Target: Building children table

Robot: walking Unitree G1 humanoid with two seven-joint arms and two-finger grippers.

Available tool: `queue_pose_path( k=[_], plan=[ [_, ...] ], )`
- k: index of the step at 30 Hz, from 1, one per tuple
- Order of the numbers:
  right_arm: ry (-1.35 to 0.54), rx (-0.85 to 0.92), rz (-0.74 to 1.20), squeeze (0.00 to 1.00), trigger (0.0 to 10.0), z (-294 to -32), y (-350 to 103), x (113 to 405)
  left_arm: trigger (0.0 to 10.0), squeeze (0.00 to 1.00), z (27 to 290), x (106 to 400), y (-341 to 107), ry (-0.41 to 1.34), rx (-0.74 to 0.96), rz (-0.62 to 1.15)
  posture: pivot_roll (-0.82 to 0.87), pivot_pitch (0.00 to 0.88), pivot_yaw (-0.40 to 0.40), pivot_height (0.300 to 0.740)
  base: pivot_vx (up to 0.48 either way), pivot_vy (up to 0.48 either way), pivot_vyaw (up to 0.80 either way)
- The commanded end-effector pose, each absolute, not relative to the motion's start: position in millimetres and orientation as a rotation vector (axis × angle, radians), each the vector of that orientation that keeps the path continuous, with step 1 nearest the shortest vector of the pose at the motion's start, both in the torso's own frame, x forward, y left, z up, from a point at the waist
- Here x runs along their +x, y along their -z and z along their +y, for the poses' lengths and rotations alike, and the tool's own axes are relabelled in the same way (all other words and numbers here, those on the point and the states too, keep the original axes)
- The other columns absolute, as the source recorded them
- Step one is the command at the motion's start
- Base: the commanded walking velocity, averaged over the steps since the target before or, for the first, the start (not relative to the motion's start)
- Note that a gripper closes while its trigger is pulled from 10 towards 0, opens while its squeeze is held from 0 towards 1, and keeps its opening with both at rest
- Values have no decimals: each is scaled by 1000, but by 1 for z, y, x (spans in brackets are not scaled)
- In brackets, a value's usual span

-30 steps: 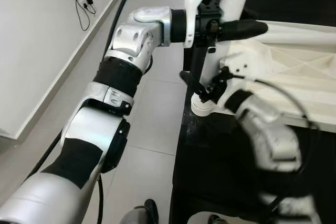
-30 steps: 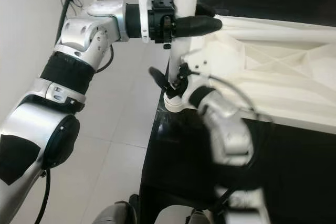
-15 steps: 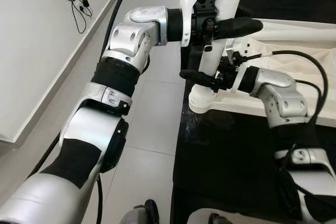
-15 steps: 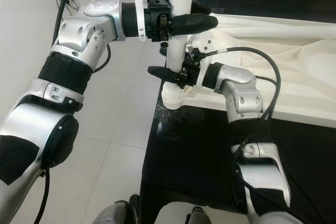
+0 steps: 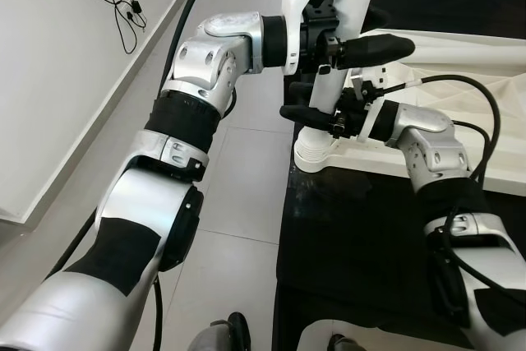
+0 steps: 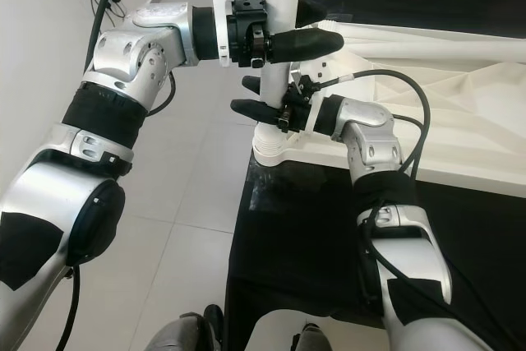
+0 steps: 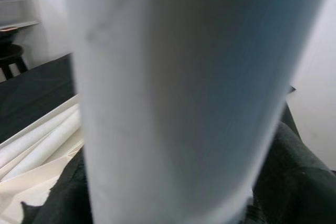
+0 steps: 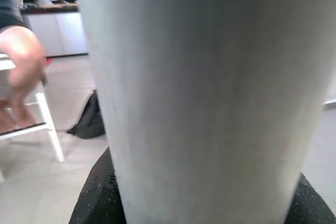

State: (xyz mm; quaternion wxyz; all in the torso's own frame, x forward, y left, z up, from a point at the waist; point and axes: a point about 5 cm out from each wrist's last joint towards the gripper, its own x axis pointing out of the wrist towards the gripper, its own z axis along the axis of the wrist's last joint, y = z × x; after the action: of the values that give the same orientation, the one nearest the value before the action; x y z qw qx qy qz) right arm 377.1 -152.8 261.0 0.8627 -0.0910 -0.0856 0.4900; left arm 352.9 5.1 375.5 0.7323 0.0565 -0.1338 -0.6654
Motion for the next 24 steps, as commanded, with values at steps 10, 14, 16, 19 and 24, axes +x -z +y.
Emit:
queue_pose_path(
  k=[10,14,16,19,24],
  plan=[
    [-27,-5,-3,0,0,-146,-186,328,10000,0,47,337,-377,1476,146,-217,27,228,56,740,0,0,0],
    [-27,-8,-16,0,0,-147,-188,335,10000,0,55,334,-376,1469,164,-206,30,222,52,740,0,0,0],
    [-20,-5,-32,0,0,-150,-191,342,10000,0,64,330,-375,1463,172,-198,25,219,51,740,0,0,0],
    [-6,-4,-66,0,0,-157,-198,349,10000,0,98,311,-371,1454,190,-177,23,216,50,740,0,0,0],
    [61,-5,-35,0,10000,-158,-202,336,10000,0,127,288,-357,1469,195,-106,24,214,50,740,0,0,0]
  ],
)
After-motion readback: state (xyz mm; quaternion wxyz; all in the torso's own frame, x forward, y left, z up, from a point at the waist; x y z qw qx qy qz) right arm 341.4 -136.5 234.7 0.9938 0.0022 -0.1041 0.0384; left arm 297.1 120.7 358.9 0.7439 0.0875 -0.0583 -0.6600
